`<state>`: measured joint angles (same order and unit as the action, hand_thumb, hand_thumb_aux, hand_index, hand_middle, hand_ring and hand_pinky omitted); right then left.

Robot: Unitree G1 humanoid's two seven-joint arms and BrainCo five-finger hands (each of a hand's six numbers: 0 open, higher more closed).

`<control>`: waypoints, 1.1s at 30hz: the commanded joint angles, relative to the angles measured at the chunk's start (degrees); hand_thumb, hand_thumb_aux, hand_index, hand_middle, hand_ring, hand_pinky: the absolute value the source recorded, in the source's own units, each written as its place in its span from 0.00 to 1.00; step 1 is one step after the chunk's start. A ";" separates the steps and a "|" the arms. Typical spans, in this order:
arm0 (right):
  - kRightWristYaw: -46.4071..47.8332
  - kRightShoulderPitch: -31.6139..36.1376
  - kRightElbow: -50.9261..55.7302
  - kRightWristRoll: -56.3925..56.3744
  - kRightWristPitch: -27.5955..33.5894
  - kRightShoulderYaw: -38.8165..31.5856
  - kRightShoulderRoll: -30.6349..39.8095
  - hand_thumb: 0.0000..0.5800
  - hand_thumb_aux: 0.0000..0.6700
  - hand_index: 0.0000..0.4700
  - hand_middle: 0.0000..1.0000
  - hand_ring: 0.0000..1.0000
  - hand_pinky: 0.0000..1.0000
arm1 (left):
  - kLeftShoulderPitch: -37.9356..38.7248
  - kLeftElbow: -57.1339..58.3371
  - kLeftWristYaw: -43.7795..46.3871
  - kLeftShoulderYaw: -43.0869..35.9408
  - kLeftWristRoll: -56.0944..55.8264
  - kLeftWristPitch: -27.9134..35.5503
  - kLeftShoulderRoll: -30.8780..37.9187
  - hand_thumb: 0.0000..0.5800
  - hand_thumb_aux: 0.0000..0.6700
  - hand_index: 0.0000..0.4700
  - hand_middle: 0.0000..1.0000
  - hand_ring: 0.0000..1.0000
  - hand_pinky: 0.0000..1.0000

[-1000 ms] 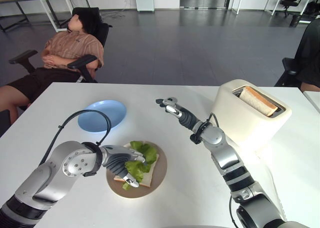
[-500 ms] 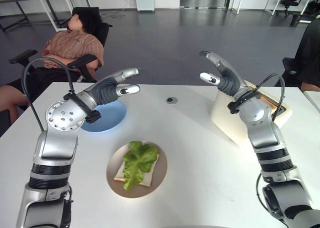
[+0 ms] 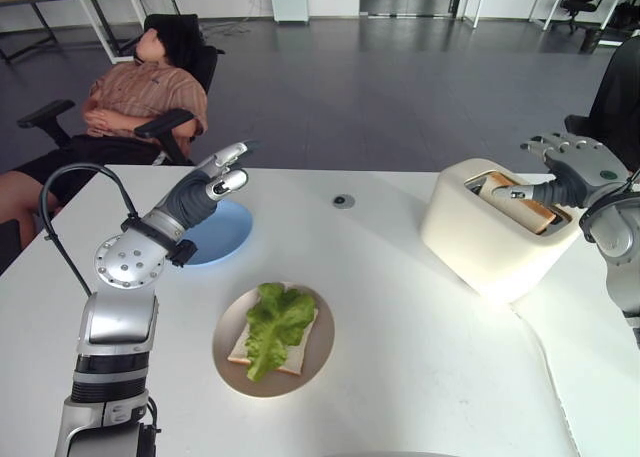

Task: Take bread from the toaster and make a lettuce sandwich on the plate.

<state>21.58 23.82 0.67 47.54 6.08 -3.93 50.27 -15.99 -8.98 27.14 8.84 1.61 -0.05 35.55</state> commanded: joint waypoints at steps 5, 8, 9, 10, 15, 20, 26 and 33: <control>8.53 -3.48 -0.03 -6.69 0.81 -0.97 -0.44 1.00 1.00 1.00 0.00 0.00 0.00 | 0.48 0.43 1.10 -1.43 0.33 -0.12 0.79 0.00 0.00 0.00 0.00 0.00 0.00; 6.50 -2.01 0.20 -9.30 -0.47 -0.47 -2.13 1.00 1.00 1.00 0.00 0.00 0.00 | 0.56 1.16 0.76 -1.57 0.86 -0.47 1.00 0.00 0.00 0.00 0.00 0.00 0.00; 5.30 -1.23 0.50 -9.52 -0.81 -0.26 -2.45 1.00 1.00 1.00 0.00 0.00 0.00 | 0.66 1.29 0.67 -1.65 1.03 -0.57 1.03 0.00 0.00 0.00 0.00 0.00 0.00; 4.19 -0.56 0.69 -9.97 -1.20 0.07 -2.75 1.00 1.00 1.00 0.00 0.00 0.00 | 0.74 1.35 0.63 -1.73 1.15 -0.61 1.04 0.00 0.00 0.00 0.00 0.00 0.00; -5.46 4.28 0.53 -10.97 -3.68 3.82 -4.14 1.00 1.00 1.00 0.00 0.00 0.00 | 0.74 1.37 0.62 -2.11 1.57 -0.73 1.18 0.00 0.00 0.00 0.00 0.00 0.00; -13.37 10.13 -4.92 -19.71 -9.01 8.48 -10.18 1.00 1.00 1.00 0.00 0.00 0.00 | -0.08 1.43 0.76 -2.20 1.58 -0.54 1.54 0.00 0.00 0.00 0.00 0.00 0.00; -2.30 10.37 -12.20 -40.87 -2.17 3.50 -23.28 1.00 1.00 1.00 0.00 0.00 0.00 | -0.89 2.13 0.31 -1.21 1.47 -0.49 2.41 0.00 0.00 0.00 0.00 0.00 0.00; 6.85 5.28 -8.33 -49.24 8.19 -10.15 -34.52 1.00 1.00 1.00 0.00 0.00 0.00 | -3.43 4.62 -0.67 2.11 0.98 -1.52 5.14 0.00 0.00 0.00 0.00 0.00 0.00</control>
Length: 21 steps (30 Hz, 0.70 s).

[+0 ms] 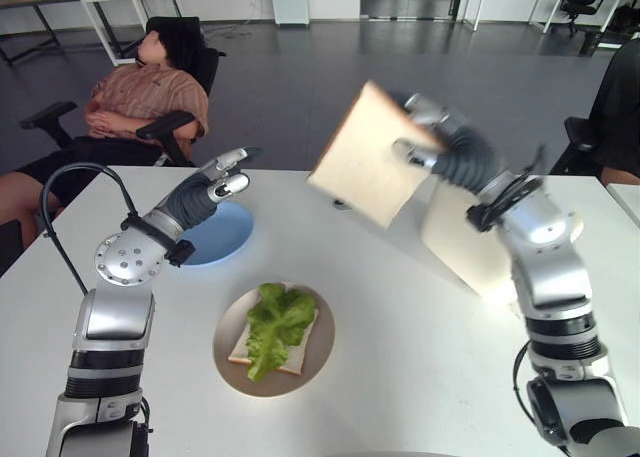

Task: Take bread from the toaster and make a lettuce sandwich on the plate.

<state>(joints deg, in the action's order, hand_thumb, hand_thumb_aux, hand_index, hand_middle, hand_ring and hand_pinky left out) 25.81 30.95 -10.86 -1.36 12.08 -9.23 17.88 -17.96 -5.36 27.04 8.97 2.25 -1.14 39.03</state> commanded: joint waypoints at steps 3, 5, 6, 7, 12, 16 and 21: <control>4.42 -4.20 5.79 0.30 3.06 -10.82 -5.45 1.00 1.00 1.00 0.00 0.00 0.00 | -2.08 1.55 -0.85 3.11 -0.05 -0.68 2.38 0.00 0.00 0.00 0.00 0.00 0.00; 5.01 -5.50 7.27 0.86 3.74 -13.99 -7.26 1.00 1.00 1.00 0.00 0.00 0.00 | -2.54 1.86 -0.85 3.14 -0.14 -0.87 2.62 0.00 0.00 0.00 0.00 0.00 0.00; 5.42 -5.97 8.46 0.87 4.22 -15.35 -8.32 1.00 1.00 1.00 0.00 0.00 0.00 | -2.36 1.58 -0.98 3.42 -0.24 -0.80 2.78 0.00 0.00 0.00 0.00 0.00 0.00; 5.81 -6.41 9.61 0.82 4.68 -16.55 -9.22 1.00 1.00 1.00 0.00 0.00 0.00 | -2.30 1.43 -1.07 3.57 -0.30 -0.77 2.88 0.00 0.00 0.00 0.00 0.00 0.00; 5.12 -7.47 16.44 3.96 2.16 -21.97 -12.73 1.00 1.00 1.00 0.00 0.00 0.00 | -1.88 1.34 -1.28 3.70 -0.32 -0.90 2.81 0.00 0.00 0.00 0.00 0.00 0.00; 3.82 -7.40 21.48 6.39 -0.83 -23.06 -14.19 1.00 1.00 1.00 0.00 0.00 0.00 | -2.23 1.81 -0.74 3.08 -0.52 -1.16 2.83 0.00 0.00 0.00 0.00 0.00 0.00; 1.82 -6.26 27.92 10.33 -6.37 -23.82 -15.02 1.00 1.00 1.00 0.00 0.00 0.00 | -0.53 -2.96 2.46 2.54 -2.73 1.04 3.50 0.00 0.00 0.00 0.00 0.00 0.00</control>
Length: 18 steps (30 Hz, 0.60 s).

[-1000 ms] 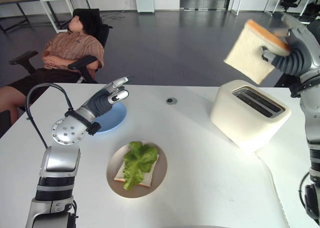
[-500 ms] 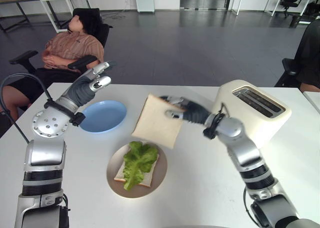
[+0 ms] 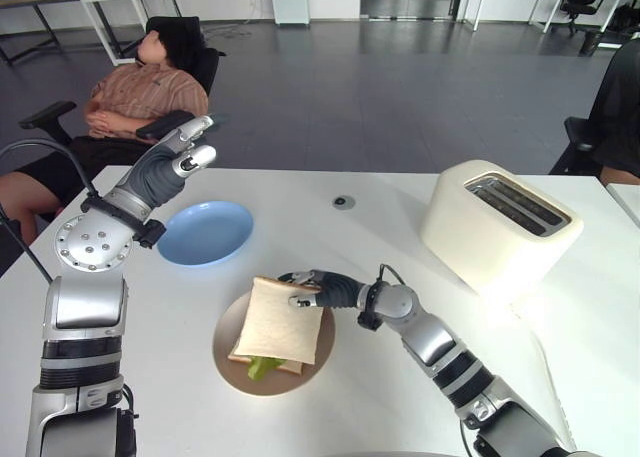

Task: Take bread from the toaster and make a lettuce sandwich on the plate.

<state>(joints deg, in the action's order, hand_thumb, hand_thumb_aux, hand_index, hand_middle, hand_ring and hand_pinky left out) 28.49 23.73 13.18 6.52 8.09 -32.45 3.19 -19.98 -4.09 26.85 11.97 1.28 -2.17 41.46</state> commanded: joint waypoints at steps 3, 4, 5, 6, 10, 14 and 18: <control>-1.64 1.20 6.50 3.63 -4.60 -0.15 -0.86 1.00 1.00 1.00 0.00 0.00 0.00 | 2.52 -9.49 8.88 -2.35 -6.82 2.90 1.54 0.00 0.00 0.00 0.00 0.00 0.00; -1.85 1.26 7.20 3.94 -5.13 -0.05 -1.10 1.00 1.00 1.00 0.00 0.00 0.00 | 3.81 -11.15 12.05 -3.46 -9.02 1.78 1.66 0.00 0.00 0.00 0.00 0.00 0.00; -1.98 1.34 7.73 4.14 -5.55 0.01 -1.28 1.00 1.00 1.00 0.00 0.00 0.00 | 5.34 -12.76 15.02 -4.39 -11.28 1.23 1.74 0.00 0.00 0.00 0.00 0.00 0.00; -2.07 1.39 8.18 4.31 -5.89 0.05 -1.44 1.00 1.00 1.00 0.00 0.00 0.00 | 7.88 -14.66 18.51 -5.77 -13.22 0.36 2.26 0.00 0.00 0.00 0.00 0.00 0.00; -2.17 1.57 9.47 4.78 -6.86 0.64 -1.66 1.00 1.00 1.00 0.00 0.00 0.00 | 21.64 -21.30 34.57 -13.07 -20.79 2.14 7.86 0.00 0.00 0.00 0.00 0.00 0.00; -1.71 1.64 9.70 4.99 -7.14 0.93 -1.62 1.00 1.00 1.00 0.00 0.00 0.00 | 24.49 -19.43 36.76 -17.55 -17.39 2.37 8.20 0.00 0.00 0.00 0.00 0.00 0.00; -1.02 1.32 9.33 5.05 -7.03 1.06 -1.41 1.00 1.00 1.00 0.00 0.00 0.00 | 22.63 -12.56 34.24 -20.78 -8.36 -2.40 7.33 0.00 0.00 0.00 0.00 0.00 0.00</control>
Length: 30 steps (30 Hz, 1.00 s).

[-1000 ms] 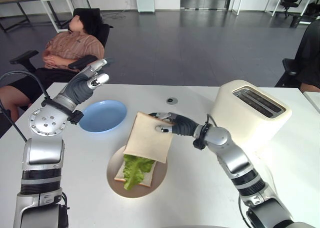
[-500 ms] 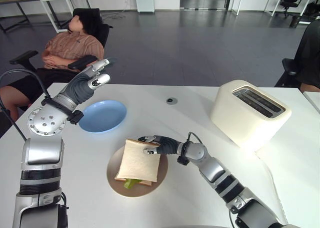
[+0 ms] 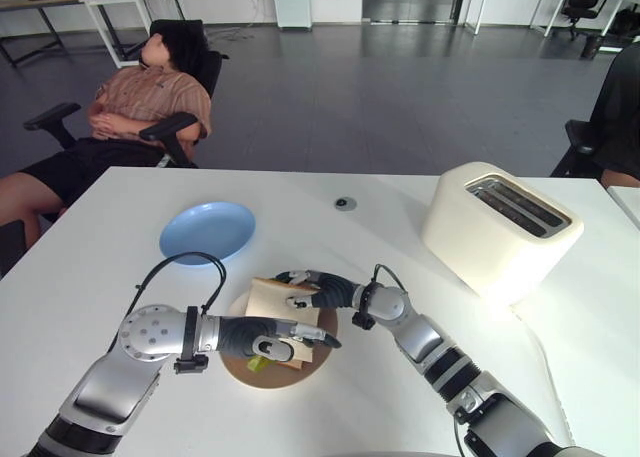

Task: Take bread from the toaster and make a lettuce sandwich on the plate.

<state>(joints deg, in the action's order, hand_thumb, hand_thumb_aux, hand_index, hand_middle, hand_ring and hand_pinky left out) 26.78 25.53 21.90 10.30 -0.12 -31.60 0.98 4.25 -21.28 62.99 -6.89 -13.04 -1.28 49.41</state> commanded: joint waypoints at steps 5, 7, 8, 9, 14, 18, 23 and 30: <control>0.92 -0.45 0.85 1.24 1.16 0.62 0.93 1.00 1.00 1.00 0.00 0.00 0.00 | -4.78 11.04 -5.45 -2.13 9.75 -8.53 -2.69 0.00 0.00 0.00 0.00 0.00 0.00; 0.98 -0.45 0.98 1.30 1.24 0.73 0.86 1.00 1.00 1.00 0.00 0.00 0.00 | -5.72 14.01 -5.87 -2.86 11.41 -9.93 -2.92 0.00 0.00 0.00 0.00 0.00 0.00; 1.21 -0.47 1.01 1.20 1.37 0.77 0.83 1.00 1.00 1.00 0.00 0.00 0.00 | -6.10 15.50 -5.95 -3.35 11.99 -10.18 -3.33 0.00 0.00 0.00 0.00 0.00 0.00; 1.66 -0.47 0.99 0.99 1.69 0.81 0.87 1.00 1.00 1.00 0.00 0.00 0.00 | -6.50 16.97 -5.58 -4.16 12.06 -9.85 -3.91 0.00 0.00 0.00 0.00 0.00 0.00; 5.18 0.77 -0.45 0.46 4.25 1.18 2.36 0.00 0.00 0.00 0.00 0.00 0.00 | -8.72 23.76 -3.34 -8.79 12.31 -5.67 -6.06 0.00 0.00 0.00 0.00 0.00 0.00; 7.59 4.58 -4.04 -1.40 6.41 4.88 3.76 0.00 0.00 0.00 0.00 0.00 0.00 | -11.08 27.36 -1.22 -11.44 11.93 -1.60 -7.83 0.00 0.00 0.00 0.00 0.00 0.00; 11.09 8.63 -9.78 -2.47 9.47 8.18 5.80 0.00 0.00 0.00 0.00 0.00 0.00 | -15.05 31.56 2.42 -13.40 10.95 3.89 -9.30 0.00 0.00 0.00 0.00 0.00 0.00; 7.34 14.56 -14.85 -1.99 10.46 14.55 7.79 0.00 0.00 0.00 0.00 0.00 0.00 | -16.05 32.59 4.28 -13.64 9.93 5.44 -9.35 0.00 0.00 0.00 0.00 0.00 0.00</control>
<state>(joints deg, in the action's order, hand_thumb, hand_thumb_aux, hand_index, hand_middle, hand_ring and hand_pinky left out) 35.16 38.45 8.30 8.97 9.57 -19.14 7.99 -15.50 7.82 66.22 -17.36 -5.62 1.13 39.95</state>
